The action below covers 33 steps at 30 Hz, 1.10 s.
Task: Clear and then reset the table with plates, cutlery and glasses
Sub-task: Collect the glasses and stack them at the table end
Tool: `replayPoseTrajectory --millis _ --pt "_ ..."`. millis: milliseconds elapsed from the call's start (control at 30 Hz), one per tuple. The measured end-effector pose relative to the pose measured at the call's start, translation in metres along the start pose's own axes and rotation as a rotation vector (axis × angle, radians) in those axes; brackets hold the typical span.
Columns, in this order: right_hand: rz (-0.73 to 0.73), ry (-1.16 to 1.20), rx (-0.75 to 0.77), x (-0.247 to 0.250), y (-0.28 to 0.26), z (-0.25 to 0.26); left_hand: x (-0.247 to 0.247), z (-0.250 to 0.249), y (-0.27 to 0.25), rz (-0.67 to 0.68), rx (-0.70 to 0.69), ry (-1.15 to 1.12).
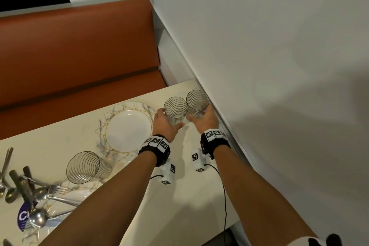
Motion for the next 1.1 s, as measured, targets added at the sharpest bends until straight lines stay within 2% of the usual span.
replayPoseTrajectory --millis 133,233,367,500,633,733,767,867,967,1100 --pt "0.025 -0.039 -0.145 -0.011 -0.013 -0.023 -0.002 0.007 -0.015 0.080 0.019 0.010" --pt "0.017 0.013 -0.176 -0.020 -0.041 -0.034 -0.001 0.014 -0.043 0.126 -0.016 0.011" --pt "0.019 0.008 -0.116 -0.043 -0.092 -0.031 0.015 0.039 -0.092 0.127 -0.048 -0.034" --pt "0.102 -0.028 0.046 -0.081 -0.146 -0.003 0.045 0.079 -0.138 0.140 -0.064 -0.040" --pt "0.200 -0.031 0.319 -0.133 -0.192 0.044 0.087 0.123 -0.182 0.108 -0.085 -0.024" --pt "0.286 -0.066 0.440 -0.162 -0.213 0.081 0.114 0.149 -0.210 0.107 -0.098 0.001" --pt "0.337 -0.122 0.498 -0.199 -0.241 0.106 0.150 0.181 -0.237 0.088 -0.078 0.008" --pt "0.403 -0.302 0.456 -0.209 -0.231 0.123 0.171 0.197 -0.249 0.073 -0.083 0.016" --pt "0.461 -0.554 0.385 -0.248 -0.243 0.141 0.227 0.227 -0.280 0.005 -0.097 0.007" --pt "0.401 -0.575 0.390 -0.276 -0.258 0.160 0.295 0.255 -0.310 -0.112 -0.086 -0.008"
Point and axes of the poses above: each hand's wrist, its own y-axis towards the middle knuckle, its own x-axis out of the back of the hand, z = x × y, the point moved 6 cm from there along y, towards the middle knuckle, and after that the axes turned 8 degrees about z, right-handed, at the moved point
